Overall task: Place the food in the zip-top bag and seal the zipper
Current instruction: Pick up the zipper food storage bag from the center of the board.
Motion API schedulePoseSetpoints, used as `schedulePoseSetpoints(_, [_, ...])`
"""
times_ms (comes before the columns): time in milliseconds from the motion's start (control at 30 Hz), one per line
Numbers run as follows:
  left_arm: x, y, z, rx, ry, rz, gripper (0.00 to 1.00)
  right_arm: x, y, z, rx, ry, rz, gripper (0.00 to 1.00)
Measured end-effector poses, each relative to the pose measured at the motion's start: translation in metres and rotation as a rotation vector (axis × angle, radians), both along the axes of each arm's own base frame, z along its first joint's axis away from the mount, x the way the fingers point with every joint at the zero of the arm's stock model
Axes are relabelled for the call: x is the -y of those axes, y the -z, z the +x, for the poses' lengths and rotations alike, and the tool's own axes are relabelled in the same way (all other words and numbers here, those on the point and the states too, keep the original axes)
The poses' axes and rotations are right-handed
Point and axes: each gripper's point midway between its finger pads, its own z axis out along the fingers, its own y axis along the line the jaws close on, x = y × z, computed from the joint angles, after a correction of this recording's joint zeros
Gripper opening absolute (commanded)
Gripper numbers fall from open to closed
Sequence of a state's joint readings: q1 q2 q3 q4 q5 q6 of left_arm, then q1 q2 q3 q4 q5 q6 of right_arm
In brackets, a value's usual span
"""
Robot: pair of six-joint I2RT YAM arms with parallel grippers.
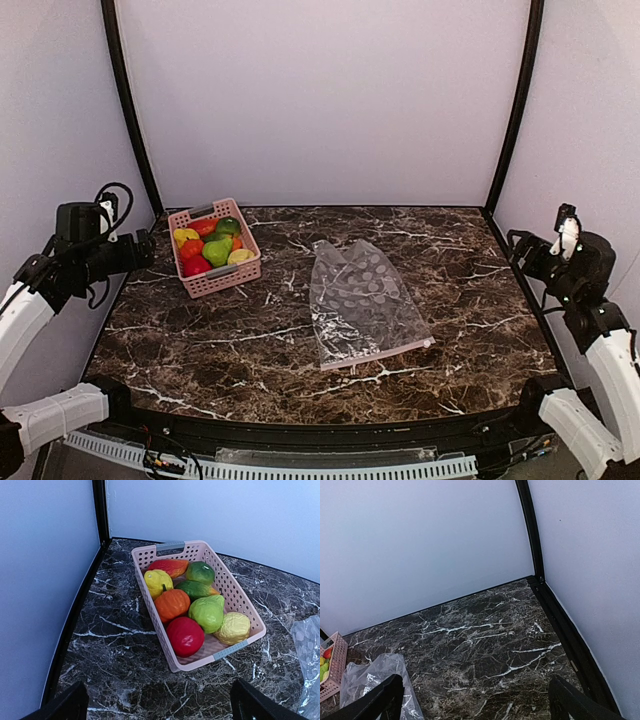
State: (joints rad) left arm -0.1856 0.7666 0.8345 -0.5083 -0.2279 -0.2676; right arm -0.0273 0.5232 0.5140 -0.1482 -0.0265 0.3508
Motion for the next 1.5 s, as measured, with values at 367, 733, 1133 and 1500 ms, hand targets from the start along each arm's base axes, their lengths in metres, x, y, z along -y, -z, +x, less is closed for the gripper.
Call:
schedulePoseSetpoints(367, [0.004, 0.005, -0.003, -0.027, 0.038, 0.015, 1.0, -0.009, -0.004, -0.008, -0.033, -0.052, 0.007, 0.96])
schedulePoseSetpoints(733, [0.095, -0.005, 0.039, -0.078, 0.414, -0.099, 1.0, -0.077, 0.048, 0.013, -0.328, -0.337, 0.12, 0.84])
schedulePoseSetpoints(1133, [0.131, -0.009, 0.071, 0.0, 0.538, -0.137, 1.0, -0.157, 0.153, -0.035, -0.684, -0.539, 0.182, 0.69])
schedulePoseSetpoints(1500, [0.144, 0.018, 0.07, -0.064, 0.58, -0.2, 1.0, -0.172, 0.203, -0.026, -0.818, -0.54, 0.103, 0.59])
